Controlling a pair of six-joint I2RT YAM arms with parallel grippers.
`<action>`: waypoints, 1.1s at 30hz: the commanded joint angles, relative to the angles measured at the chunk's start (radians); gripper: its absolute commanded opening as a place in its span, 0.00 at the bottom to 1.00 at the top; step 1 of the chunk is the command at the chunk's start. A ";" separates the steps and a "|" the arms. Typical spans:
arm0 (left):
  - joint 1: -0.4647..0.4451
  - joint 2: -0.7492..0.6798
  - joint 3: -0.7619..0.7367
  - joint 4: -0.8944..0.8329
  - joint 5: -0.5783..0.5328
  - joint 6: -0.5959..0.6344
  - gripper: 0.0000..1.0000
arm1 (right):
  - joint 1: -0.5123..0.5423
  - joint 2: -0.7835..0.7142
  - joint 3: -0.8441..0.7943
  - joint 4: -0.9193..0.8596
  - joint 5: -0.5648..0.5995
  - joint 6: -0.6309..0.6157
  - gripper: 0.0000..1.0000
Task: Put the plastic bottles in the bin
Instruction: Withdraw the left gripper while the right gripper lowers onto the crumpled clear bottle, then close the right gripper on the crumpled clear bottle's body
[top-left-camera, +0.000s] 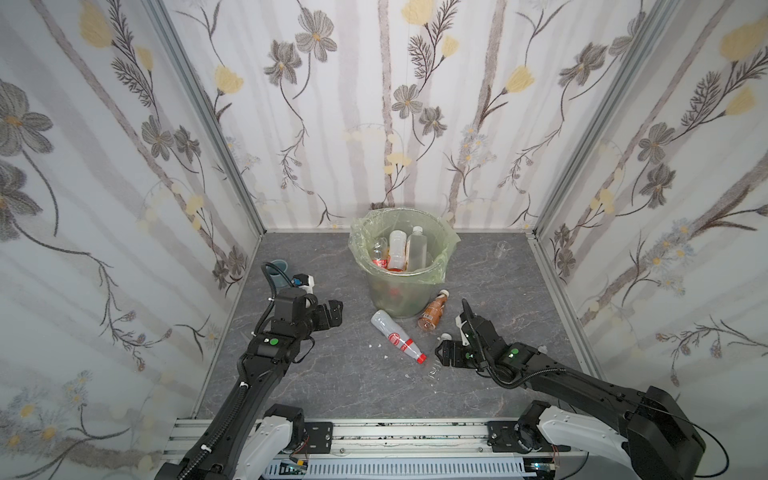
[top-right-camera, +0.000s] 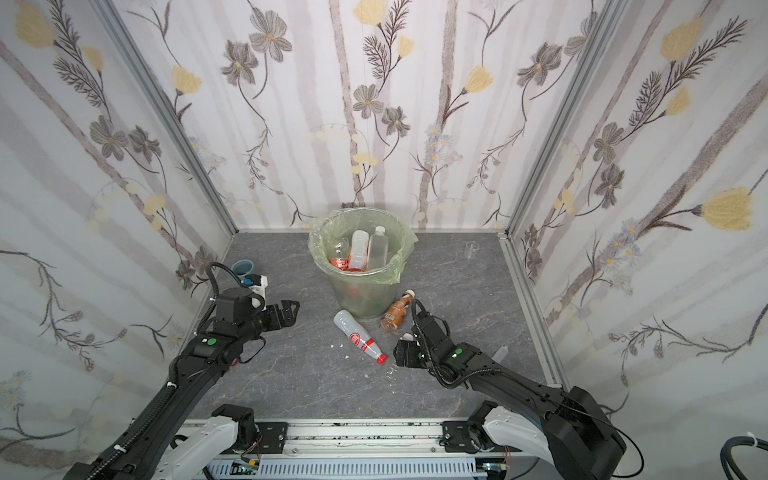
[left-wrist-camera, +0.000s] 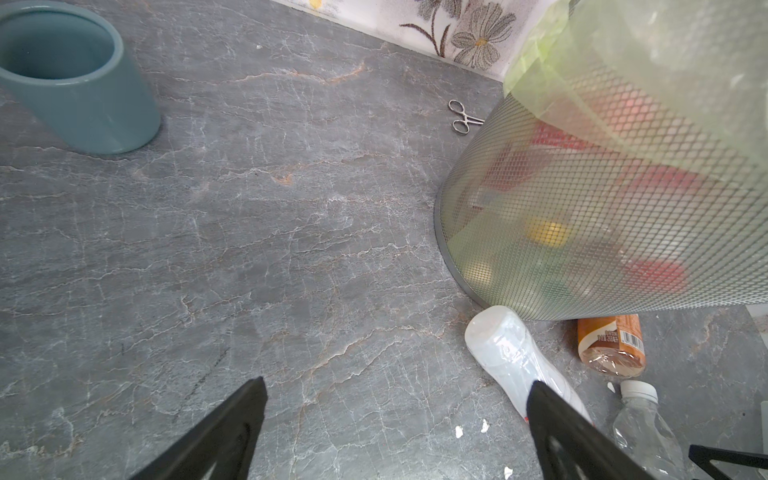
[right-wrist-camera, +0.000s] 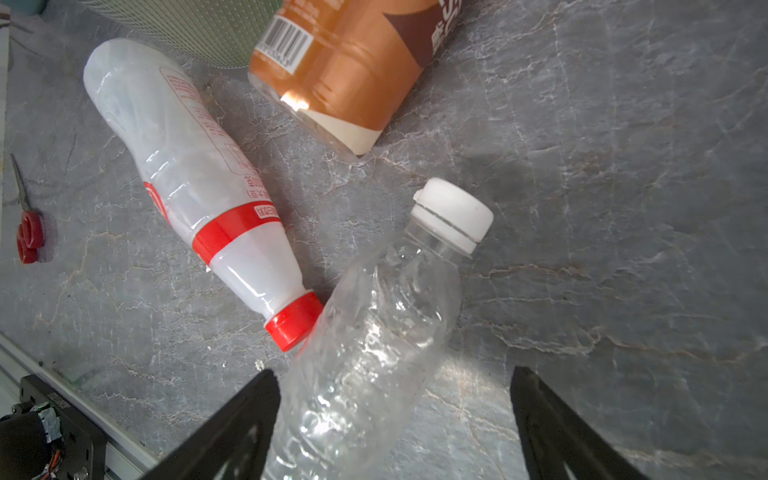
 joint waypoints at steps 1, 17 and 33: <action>0.001 0.002 -0.002 0.016 -0.003 0.010 1.00 | 0.006 0.034 0.002 0.095 0.013 0.031 0.88; 0.001 -0.005 -0.005 0.015 -0.004 0.019 1.00 | 0.033 0.223 0.061 0.096 0.077 0.011 0.80; 0.001 -0.004 -0.006 0.015 -0.001 0.021 1.00 | 0.035 0.228 0.061 0.018 0.187 -0.023 0.70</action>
